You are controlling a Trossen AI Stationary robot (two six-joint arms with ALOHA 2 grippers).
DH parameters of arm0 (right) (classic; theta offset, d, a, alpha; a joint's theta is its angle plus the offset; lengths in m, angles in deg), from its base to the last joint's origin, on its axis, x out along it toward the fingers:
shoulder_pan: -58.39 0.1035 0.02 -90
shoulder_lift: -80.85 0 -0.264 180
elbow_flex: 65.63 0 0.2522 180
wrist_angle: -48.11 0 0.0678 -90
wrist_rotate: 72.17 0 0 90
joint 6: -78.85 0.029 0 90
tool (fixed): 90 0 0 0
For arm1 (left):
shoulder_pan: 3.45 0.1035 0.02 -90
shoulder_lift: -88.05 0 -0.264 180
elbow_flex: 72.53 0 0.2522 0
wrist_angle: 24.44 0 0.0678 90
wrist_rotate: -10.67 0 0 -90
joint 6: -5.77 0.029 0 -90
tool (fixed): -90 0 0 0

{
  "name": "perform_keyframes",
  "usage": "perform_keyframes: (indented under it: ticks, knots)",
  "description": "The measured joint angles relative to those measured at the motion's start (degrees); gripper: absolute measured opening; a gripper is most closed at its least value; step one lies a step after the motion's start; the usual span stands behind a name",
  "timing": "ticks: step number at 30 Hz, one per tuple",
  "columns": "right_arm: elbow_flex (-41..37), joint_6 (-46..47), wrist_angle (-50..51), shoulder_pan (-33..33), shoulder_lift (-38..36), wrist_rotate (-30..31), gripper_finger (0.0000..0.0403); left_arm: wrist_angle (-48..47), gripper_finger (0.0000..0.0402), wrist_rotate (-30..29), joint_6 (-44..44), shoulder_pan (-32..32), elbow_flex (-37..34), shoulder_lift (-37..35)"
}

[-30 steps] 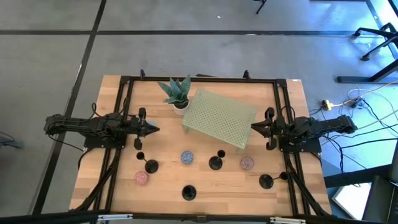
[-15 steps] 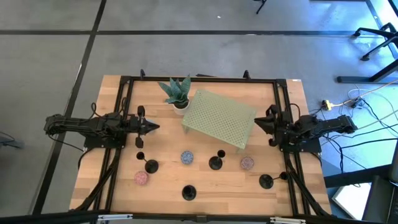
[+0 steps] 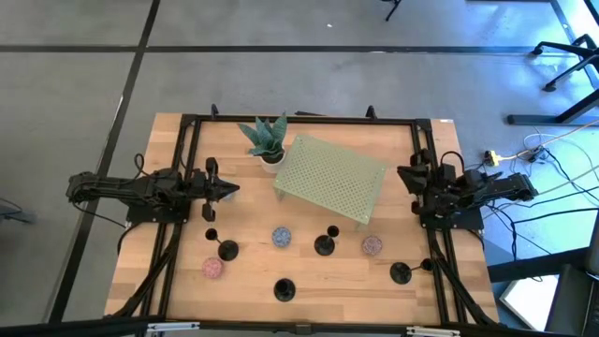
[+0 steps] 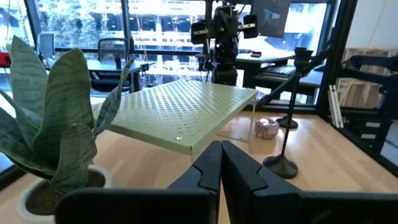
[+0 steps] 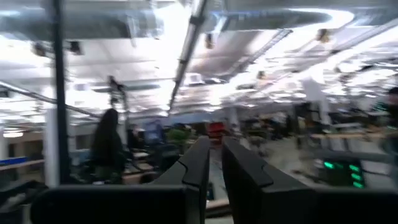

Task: Stock candles and holders on shelf
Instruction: Put the black candle holder on the shelf

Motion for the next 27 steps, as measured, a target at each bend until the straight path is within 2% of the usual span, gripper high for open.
perform_keyframes:
  ticks: [5, 8, 12, 14, 22, 24, 27]
  knots:
    - [3.4, 2.1, 4.5, 0.0, 0.0, -9.2, 0.0074, 2.5, 0.0024, 0.0, -0.5, 0.0, 0.0, 0.0]
    - [7.4, 3.1, 12.7, 0.1, 0.8, -13.3, 0.01, 5.6, 0.0045, -1.5, 1.8, 0.0, 0.0, 0.0]
    - [14.2, 3.1, 26.0, 0.1, 4.4, -14.0, 0.0136, 10.1, 0.0079, -4.8, 4.9, 0.0, 0.0, 0.0]
    - [18.1, 3.1, 32.8, 0.1, 6.6, -16.3, 0.0152, 11.4, 0.0094, -5.8, 5.4, 0.0, 0.0, 0.0]
    - [30.0, 3.1, 52.4, 0.1, 13.9, -42.6, 0.0176, 11.3, 0.0122, -7.8, 5.9, 0.0, 0.0, 0.0]
    - [31.2, 3.2, 57.4, 0.1, 14.7, -45.8, 0.0176, 11.3, 0.0123, -7.8, 5.9, 0.0, 0.0, 0.0]
    - [32.0, 6.3, 63.8, 0.1, 14.8, -47.0, 0.0176, 11.3, 0.0123, -7.8, 5.9, 0.0, 0.0, 0.0]
